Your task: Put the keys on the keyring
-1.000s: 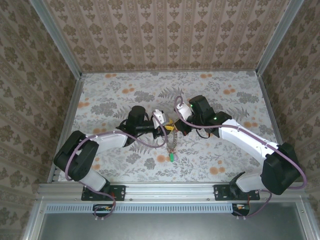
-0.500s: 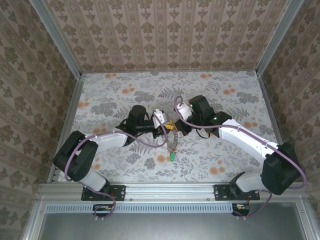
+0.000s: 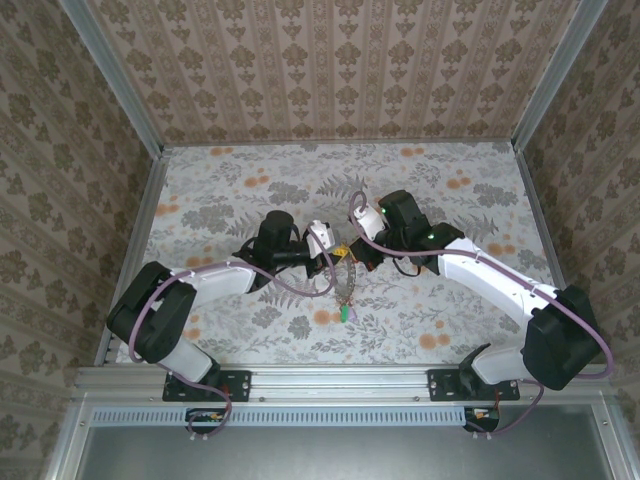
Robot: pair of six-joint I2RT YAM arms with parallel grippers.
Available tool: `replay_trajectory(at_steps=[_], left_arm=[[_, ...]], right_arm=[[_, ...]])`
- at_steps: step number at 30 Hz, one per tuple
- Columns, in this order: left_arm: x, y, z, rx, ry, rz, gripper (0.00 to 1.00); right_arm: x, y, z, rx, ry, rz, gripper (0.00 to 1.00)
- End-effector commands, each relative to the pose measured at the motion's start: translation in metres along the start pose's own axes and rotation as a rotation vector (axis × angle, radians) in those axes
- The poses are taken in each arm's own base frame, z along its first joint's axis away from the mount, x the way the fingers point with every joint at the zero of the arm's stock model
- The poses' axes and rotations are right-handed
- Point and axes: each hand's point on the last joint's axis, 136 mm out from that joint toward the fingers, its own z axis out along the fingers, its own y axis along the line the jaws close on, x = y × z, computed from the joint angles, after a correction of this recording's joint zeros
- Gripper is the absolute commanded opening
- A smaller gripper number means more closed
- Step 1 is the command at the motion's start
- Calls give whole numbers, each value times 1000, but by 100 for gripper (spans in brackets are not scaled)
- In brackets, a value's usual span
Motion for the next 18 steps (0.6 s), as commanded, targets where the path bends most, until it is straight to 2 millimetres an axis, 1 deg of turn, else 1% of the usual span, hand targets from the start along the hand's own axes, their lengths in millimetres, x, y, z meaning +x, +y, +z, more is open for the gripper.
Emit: replay_trajectory(at_steps=[1,5,8,10,12,16,18], left_arm=[[-14,3,-1,-3,-20,28,0],[-15,1,-2,0,-35,27,0],[-13,0,-2,-1,-41,24,0],[-11,-1,-3,-1,-36,18,0],[-9,-1,-2,0,-34,15,0],[-7,-1,-2,-3,-28,10,0],[-7,0,-2,-4,-23,7,9]], right_arm=[[-15,-1,-15,33,-39,-17,0],[-6,-19,-14,109,-9,26,0],[-2,-25,-13,129,-8,48,0],[-3,-27,-13,133,-18,56,0],[-6,-26,-14,122,-28,56,0],[-17,-11,-16,45,-64,34,0],[-22,-1,-18,-6,-77,19,0]])
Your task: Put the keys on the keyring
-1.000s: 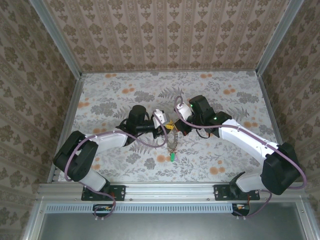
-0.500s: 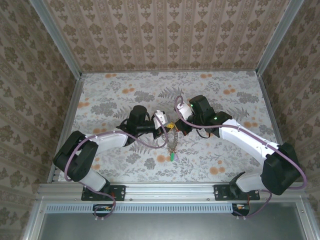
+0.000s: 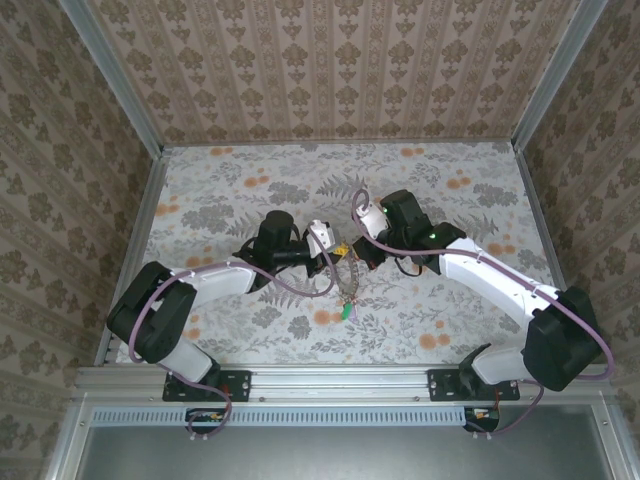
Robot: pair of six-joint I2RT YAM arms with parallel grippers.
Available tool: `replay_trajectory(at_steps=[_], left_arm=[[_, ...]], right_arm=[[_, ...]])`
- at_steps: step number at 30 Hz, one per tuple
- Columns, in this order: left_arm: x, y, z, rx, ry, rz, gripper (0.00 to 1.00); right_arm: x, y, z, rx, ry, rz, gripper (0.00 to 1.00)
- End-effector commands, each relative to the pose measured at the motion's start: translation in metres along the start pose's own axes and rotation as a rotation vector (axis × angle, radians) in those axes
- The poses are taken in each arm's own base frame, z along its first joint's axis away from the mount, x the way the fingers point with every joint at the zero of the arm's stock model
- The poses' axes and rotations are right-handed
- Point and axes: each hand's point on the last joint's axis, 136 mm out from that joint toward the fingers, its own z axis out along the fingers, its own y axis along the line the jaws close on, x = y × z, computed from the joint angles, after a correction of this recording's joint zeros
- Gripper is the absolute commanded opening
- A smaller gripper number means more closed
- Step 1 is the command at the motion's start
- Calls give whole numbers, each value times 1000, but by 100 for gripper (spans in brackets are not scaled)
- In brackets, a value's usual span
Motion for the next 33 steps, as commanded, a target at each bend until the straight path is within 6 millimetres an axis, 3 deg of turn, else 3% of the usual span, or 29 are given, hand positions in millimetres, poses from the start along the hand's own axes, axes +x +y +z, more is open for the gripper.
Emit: replay_trajectory(at_steps=[1,11,33], left_arm=[[-5,-2,-2,2,-12,-3,16],[-16,2,-6,-13,-24,1,27],[-19,-3,-16,-27,-26,-6,29]], right_arm=[[-25,14,-16,-66,-89,-28,0],[-23,22,-21,-99,-77,-52,0],[-15,14,-18,-53,-72,-56,0]])
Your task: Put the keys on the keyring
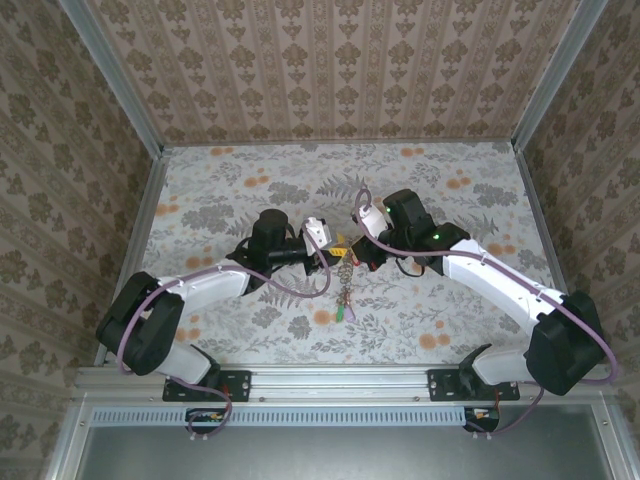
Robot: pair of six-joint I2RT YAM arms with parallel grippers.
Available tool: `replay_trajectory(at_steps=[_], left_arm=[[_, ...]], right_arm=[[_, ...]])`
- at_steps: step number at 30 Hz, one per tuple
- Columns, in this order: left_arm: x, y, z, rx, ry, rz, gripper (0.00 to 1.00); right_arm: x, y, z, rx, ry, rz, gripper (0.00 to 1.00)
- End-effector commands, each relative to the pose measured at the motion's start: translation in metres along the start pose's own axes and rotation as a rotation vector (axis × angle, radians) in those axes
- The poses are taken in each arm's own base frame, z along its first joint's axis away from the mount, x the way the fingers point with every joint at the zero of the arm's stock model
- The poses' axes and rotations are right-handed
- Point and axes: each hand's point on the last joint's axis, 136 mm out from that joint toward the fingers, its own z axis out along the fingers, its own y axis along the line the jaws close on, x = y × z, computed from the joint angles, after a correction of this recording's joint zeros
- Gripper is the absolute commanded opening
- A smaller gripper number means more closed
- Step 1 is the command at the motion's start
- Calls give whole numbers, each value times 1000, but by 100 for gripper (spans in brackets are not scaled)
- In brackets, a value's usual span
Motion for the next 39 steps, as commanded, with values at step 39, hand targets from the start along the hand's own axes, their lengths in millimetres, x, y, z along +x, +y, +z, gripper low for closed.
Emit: replay_trajectory(at_steps=[39], left_arm=[[10,3,9,69,79,19,35]], right_arm=[[-21,3,-10,-1,-50,-49,0]])
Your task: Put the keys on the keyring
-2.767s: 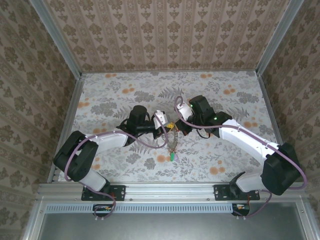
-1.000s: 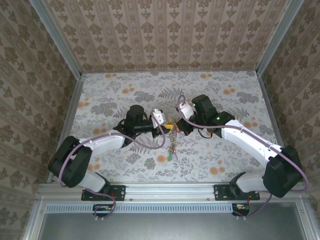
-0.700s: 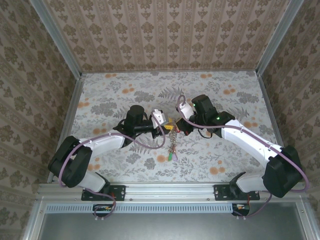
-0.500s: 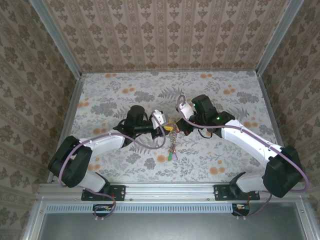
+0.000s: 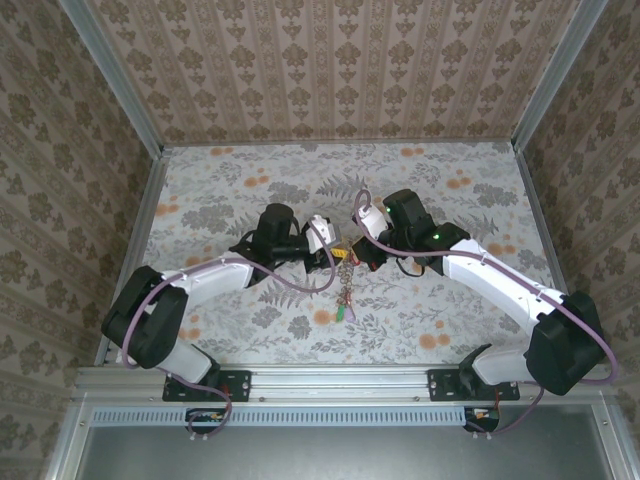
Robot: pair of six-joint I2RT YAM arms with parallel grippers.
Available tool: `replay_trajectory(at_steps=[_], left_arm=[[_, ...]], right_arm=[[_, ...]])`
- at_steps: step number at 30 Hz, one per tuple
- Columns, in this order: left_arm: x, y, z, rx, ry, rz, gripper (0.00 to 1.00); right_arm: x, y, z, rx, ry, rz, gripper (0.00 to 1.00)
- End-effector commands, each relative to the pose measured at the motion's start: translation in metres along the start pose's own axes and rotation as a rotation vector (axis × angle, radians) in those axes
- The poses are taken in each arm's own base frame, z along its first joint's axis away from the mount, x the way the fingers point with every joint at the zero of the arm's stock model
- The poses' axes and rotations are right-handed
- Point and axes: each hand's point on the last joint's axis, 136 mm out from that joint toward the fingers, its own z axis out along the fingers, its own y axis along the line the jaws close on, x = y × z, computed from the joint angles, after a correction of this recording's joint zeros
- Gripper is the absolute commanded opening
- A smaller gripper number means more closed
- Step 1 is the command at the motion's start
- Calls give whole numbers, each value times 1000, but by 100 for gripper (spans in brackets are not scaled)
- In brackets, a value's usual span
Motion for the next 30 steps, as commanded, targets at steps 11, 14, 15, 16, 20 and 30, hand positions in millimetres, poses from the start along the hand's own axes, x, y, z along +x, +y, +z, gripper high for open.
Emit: replay_trajectory(at_steps=[11,14,15,16,20,30], left_arm=[[-3,-3,5,66,4,20,30],[-3,-3,5,70,2,18,29],[-3,-3,5,72,1,17,28],[-5,-3,5,72,-2,18,26],[-7,-3,5,73,-10,16,21],[-11,-3,5,78,-23,21,5]], right_arm=[[-22,5,-9,-14,-61,-32,0],[-22,5,-9,-16,-62,-33,0],[-23,6,-10,-16,-63,-33,0],[-23,6,-10,-16,-64,-34,0],[-23,5,-9,-16,-61,-34,0],[-22,3,-10,-2,-65,-32,0]])
